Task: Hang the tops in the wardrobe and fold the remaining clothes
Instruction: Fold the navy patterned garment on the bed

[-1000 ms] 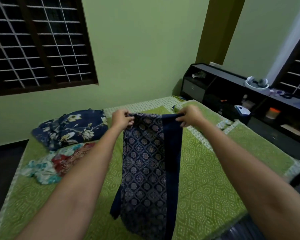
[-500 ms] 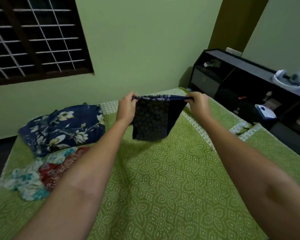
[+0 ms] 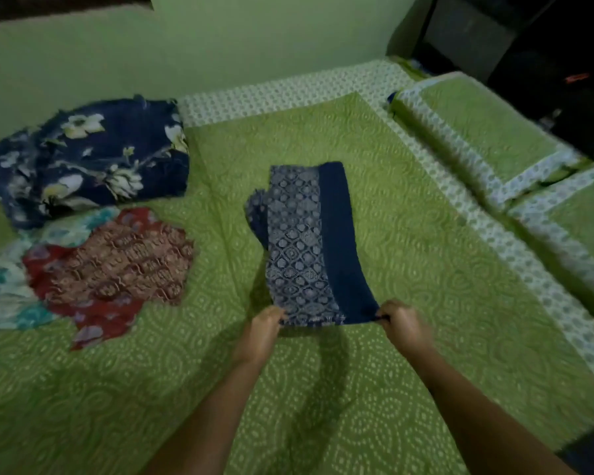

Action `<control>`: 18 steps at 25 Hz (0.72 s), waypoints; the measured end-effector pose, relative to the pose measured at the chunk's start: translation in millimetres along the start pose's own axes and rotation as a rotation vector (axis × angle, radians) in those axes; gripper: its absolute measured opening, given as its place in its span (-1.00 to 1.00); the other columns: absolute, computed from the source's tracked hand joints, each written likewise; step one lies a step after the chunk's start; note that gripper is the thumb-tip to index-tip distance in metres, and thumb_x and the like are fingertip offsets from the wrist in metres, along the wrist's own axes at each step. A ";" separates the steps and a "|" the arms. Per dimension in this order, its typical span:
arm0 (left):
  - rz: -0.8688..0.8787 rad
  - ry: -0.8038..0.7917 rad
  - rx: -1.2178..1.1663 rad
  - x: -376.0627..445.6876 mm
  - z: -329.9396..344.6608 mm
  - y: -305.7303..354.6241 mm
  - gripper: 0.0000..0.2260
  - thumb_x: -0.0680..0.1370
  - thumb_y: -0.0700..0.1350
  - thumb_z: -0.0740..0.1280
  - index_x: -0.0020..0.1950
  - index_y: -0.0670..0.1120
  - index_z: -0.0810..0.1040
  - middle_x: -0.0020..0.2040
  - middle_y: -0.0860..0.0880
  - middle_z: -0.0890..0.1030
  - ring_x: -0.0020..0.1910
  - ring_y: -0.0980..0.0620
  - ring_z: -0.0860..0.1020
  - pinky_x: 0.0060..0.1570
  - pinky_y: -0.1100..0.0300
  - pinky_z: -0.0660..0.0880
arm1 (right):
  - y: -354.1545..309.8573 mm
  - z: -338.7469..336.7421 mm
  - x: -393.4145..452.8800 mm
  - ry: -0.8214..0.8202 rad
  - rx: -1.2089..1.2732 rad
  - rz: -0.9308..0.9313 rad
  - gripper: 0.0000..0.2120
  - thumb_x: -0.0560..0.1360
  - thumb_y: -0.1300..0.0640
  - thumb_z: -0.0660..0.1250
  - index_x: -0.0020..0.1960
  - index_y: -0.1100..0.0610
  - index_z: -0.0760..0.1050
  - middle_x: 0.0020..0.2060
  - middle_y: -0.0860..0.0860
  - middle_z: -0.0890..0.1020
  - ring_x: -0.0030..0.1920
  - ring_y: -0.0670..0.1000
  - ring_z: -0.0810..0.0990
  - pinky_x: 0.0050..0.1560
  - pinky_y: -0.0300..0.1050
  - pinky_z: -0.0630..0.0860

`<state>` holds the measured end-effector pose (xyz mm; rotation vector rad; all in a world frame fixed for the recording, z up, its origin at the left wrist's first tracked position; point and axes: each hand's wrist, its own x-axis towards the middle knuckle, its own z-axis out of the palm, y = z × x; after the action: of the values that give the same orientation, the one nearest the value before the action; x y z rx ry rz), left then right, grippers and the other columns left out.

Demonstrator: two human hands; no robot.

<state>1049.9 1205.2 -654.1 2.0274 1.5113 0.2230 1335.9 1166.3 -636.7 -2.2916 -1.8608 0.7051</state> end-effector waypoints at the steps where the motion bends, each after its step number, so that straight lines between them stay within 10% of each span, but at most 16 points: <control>1: 0.013 -0.061 0.137 -6.7 29.1 -16.7 -0.70 0.45 -0.35 0.37 0.14 -0.10 0.62 0.15 0.02 0.56 0.10 -0.01 0.54 -0.02 0.16 0.52 | 15.6 33.4 -4.2 -0.101 -0.122 -0.029 -0.84 0.52 0.19 0.31 0.07 0.14 0.59 0.02 0.03 0.59 0.07 0.08 0.57 -0.06 -0.16 0.41; 4: 0.138 -0.119 0.436 -19.6 92.0 -45.9 -0.63 0.09 -0.30 0.60 -0.17 -0.06 0.67 -0.10 0.03 0.63 -0.15 0.01 0.58 -0.32 0.14 0.53 | 45.4 109.2 -13.1 -0.148 -0.354 -0.225 -0.86 0.36 0.22 0.45 -0.10 0.10 0.57 -0.17 0.01 0.59 -0.11 0.04 0.56 -0.29 -0.12 0.48; 8: 0.256 -0.200 0.534 -38.3 114.2 -56.2 -0.65 0.06 -0.28 0.58 -0.23 -0.03 0.66 -0.23 0.05 0.63 -0.21 0.02 0.56 -0.26 0.17 0.47 | 65.4 144.0 -38.4 -0.102 -0.380 -0.345 -0.64 -0.01 0.29 0.63 -0.31 0.07 0.59 -0.39 -0.05 0.57 -0.38 -0.02 0.55 -0.56 -0.27 0.34; 15: 0.373 -0.744 0.516 -186.8 154.5 -51.3 -0.76 0.33 0.01 0.22 -0.21 0.13 0.70 -0.16 0.15 0.66 -0.14 0.13 0.59 -0.13 0.16 0.52 | 88.3 197.3 -177.8 -0.705 -0.285 -0.298 -0.76 0.34 -0.19 0.40 -0.10 -0.07 0.62 -0.15 -0.09 0.63 -0.11 -0.08 0.62 -0.14 -0.21 0.56; 18: 0.356 -0.696 0.472 -170.7 157.9 -40.9 -0.65 0.48 0.29 0.16 -0.14 0.17 0.68 -0.14 0.22 0.65 -0.10 0.16 0.61 -0.05 0.11 0.57 | 73.0 198.4 -166.6 -0.445 -0.075 -0.356 -0.67 0.53 -0.19 0.14 -0.21 -0.06 0.57 -0.27 -0.15 0.58 -0.21 -0.13 0.57 -0.24 -0.25 0.55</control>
<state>1032.0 999.4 -768.5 2.3666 0.8051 -0.6991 1295.4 950.1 -791.8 -1.8645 -2.4344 1.1719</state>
